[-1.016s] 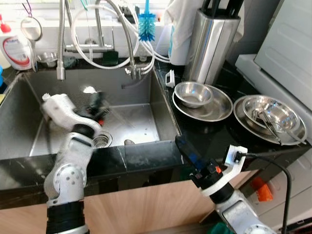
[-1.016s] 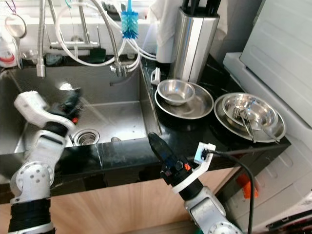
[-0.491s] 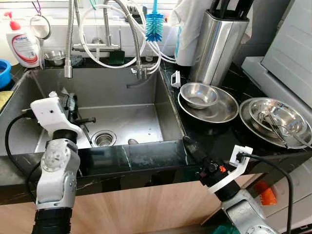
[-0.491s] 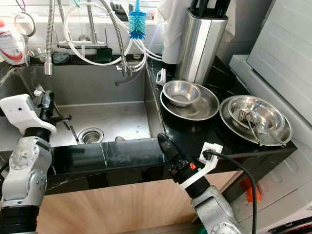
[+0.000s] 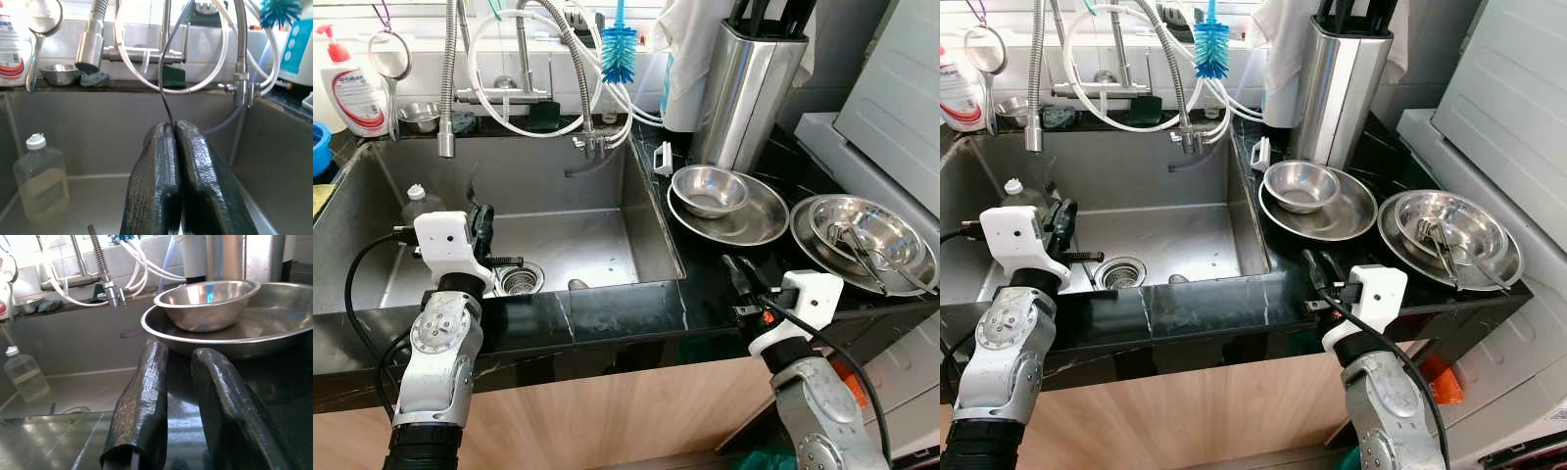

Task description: Kitchen organization

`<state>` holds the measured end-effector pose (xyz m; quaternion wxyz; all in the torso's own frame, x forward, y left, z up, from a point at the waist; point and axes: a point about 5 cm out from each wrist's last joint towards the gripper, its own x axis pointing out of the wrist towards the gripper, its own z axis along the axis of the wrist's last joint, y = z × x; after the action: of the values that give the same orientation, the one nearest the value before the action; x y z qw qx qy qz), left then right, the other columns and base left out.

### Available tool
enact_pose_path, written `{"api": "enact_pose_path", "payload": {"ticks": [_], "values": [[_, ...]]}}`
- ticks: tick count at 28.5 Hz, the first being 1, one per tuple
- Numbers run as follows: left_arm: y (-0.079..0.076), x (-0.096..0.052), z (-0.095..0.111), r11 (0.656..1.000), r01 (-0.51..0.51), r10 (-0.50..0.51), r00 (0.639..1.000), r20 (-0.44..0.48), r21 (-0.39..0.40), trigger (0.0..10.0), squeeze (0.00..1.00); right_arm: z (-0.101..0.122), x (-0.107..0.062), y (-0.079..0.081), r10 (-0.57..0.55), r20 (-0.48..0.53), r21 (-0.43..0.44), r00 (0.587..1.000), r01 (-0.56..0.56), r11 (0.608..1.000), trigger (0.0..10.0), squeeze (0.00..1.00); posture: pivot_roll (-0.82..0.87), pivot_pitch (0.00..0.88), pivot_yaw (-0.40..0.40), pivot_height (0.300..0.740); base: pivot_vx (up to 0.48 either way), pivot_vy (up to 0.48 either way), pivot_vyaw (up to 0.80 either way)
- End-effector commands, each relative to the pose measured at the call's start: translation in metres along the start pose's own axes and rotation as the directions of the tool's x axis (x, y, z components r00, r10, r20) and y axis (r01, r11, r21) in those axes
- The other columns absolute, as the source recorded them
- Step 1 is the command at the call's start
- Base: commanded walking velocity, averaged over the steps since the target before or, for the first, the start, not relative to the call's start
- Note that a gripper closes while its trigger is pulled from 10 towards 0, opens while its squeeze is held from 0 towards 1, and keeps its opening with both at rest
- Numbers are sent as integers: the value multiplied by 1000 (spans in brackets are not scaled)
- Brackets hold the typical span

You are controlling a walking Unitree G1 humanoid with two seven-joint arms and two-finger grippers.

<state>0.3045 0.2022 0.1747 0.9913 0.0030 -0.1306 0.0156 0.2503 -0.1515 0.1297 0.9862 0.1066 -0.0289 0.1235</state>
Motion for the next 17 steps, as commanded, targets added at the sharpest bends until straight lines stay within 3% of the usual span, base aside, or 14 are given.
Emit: {"api": "enact_pose_path", "payload": {"ticks": [1, 2, 3, 4, 5, 6, 17], "values": [[0, 1, -5, 1000, 13, -12, 999, -37, 18, 10000, 0, -2, 1, 0, -12, 0, -30, 1000, 12, 999, 10000, 0, 49, 13, -46, 740, 0, 0, 0], [0, 1, -6, 1000, 13, -12, 999, -41, 15, 10000, 0, -3, 1, 0, -10, 1, -36, 1000, 10, 999, 10000, 0, 49, 13, -46, 740, 0, 0, 0], [-1, 1, -7, 1000, 18, -17, 999, -44, 17, 10000, 149, -3, 1, 0, -9, -1, -42, 1000, 9, 999, 10000, 0, 49, 14, -47, 740, 0, 0, 0], [-1, 1, -7, 1000, 18, -17, 999, -44, 17, 10000, 149, -3, 1, 0, -9, -1, -42, 1000, 9, 999, 10000, 0, 49, 14, -47, 740, 0, 0, 0], [-2, 1, -8, 1000, 23, -22, 999, -47, 16, 10000, 710, -3, 1, 0, -10, -1, -46, 1000, 10, 999, 10000, 0, 49, 14, -47, 740, 0, 0, 0], [-4, 0, -9, 999, 33, -33, 998, -54, 9, 10000, 1000, -5, 2, 1, -10, -3, -51, 1000, 10, 999, 10000, 0, 49, 14, -47, 740, 0, 0, 0], [-6, 0, -10, 999, 44, -43, 997, -61, 9, 10000, 1000, -6, 5, 4, 9, -7, -70, 1000, -10, 997, 10000, 0, 48, 19, -49, 740, 0, 0, 0]]}}
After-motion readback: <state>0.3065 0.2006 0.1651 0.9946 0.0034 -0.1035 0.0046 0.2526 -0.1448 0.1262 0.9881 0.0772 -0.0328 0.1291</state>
